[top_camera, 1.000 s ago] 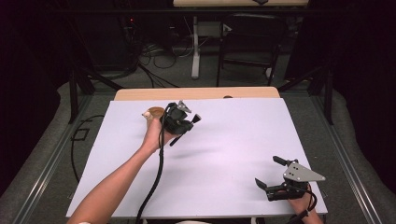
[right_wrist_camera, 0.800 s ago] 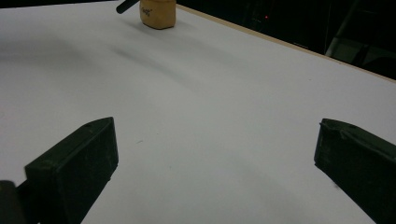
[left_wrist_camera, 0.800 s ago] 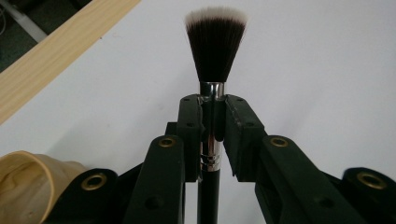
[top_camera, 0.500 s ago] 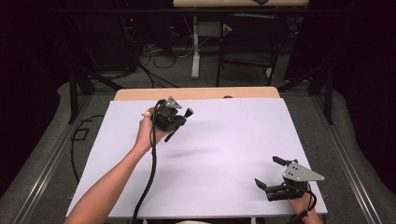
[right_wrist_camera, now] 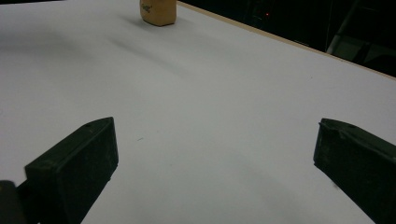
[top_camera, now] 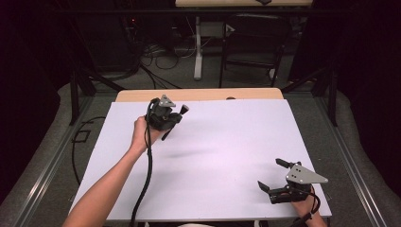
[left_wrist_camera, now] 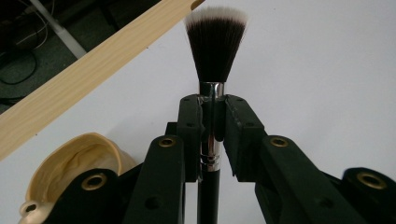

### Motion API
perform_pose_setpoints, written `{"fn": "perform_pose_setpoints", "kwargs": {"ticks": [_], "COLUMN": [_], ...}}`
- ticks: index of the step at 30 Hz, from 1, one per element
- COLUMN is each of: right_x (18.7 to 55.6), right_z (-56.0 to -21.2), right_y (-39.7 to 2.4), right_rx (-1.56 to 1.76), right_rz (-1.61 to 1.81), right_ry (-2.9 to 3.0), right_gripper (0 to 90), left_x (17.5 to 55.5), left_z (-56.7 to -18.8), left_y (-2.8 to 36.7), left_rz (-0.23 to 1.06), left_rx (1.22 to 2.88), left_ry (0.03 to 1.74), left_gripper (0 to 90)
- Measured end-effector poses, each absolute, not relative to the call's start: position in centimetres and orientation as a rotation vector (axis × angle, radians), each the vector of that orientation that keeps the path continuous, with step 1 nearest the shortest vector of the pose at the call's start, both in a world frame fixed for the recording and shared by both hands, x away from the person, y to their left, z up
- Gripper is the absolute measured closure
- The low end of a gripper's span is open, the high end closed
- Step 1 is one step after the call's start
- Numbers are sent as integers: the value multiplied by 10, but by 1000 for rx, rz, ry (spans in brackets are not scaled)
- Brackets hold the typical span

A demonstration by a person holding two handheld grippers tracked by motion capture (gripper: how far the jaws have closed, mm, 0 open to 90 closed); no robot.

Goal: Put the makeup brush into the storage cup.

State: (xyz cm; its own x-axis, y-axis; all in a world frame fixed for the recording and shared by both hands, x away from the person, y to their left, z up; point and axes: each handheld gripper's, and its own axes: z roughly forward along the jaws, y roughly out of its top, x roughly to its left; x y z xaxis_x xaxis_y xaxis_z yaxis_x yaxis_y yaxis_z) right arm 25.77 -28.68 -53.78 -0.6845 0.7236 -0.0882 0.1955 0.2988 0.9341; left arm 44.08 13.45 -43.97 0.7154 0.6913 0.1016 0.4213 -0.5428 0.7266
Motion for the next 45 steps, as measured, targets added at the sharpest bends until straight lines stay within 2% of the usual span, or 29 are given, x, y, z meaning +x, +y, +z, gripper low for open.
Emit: {"fn": "perform_pose_setpoints", "kwargs": {"ticks": [23, 45], "right_x": [258, 258], "right_z": [-538, -538], "right_y": [-287, -286], "right_rx": [818, 816], "right_rz": [1371, 1368], "right_ry": [2078, 2084], "right_gripper": [0, 0], "left_x": [449, 457], "left_z": [-424, -423], "left_y": [161, 167], "left_rz": [606, 664], "left_rx": [2084, 1988], "left_ry": [905, 921], "left_gripper": [776, 776]}}
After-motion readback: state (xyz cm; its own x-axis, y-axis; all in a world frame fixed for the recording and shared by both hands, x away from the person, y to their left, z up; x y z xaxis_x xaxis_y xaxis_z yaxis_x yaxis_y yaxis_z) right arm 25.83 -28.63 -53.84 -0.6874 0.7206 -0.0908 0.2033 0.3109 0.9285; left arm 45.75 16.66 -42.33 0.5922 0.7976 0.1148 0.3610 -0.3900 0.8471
